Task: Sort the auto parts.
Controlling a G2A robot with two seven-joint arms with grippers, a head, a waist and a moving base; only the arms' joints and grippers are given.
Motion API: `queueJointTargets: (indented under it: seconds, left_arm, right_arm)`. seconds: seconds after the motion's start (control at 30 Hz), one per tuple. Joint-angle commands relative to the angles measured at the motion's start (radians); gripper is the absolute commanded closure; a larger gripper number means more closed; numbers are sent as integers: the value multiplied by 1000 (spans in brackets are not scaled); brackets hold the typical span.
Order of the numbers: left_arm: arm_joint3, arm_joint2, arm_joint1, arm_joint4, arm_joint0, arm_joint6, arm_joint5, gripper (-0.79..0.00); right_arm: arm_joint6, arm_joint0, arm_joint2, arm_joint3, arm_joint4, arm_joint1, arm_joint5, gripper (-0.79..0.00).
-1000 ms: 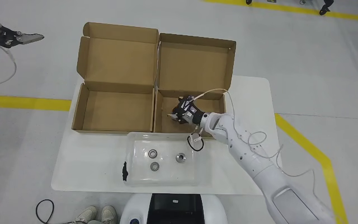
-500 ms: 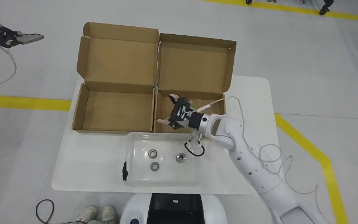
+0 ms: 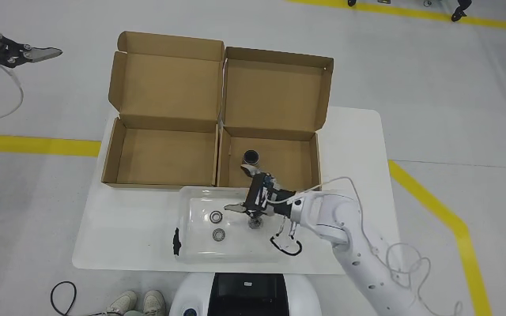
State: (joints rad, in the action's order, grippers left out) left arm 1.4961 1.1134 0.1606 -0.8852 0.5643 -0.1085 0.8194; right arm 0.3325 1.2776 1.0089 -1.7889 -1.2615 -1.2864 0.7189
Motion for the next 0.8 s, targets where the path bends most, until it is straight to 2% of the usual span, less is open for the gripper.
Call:
queueJointTargets:
  seconds: [0.0, 0.13, 0.3, 0.63, 0.77]
  left_arm:
    - [0, 0, 0, 0, 0, 0, 0, -785]
    - [0, 0, 0, 0, 0, 0, 0, -785]
    - [0, 0, 0, 0, 0, 0, 0, -785]
    - [0, 0, 0, 0, 0, 0, 0, -785]
    - [0, 0, 0, 0, 0, 0, 0, -785]
  right_arm:
    - [16, 32, 14, -29, -6, 7, 4, -640]
    - [68, 89, 39, -79, -34, 22, 5, -613]
    - [106, 143, 48, -110, -51, 35, 6, -616]
    - [196, 158, 7, -107, -83, 47, 27, -588]
    - [131, 146, -4, -88, -88, 47, 16, -625]
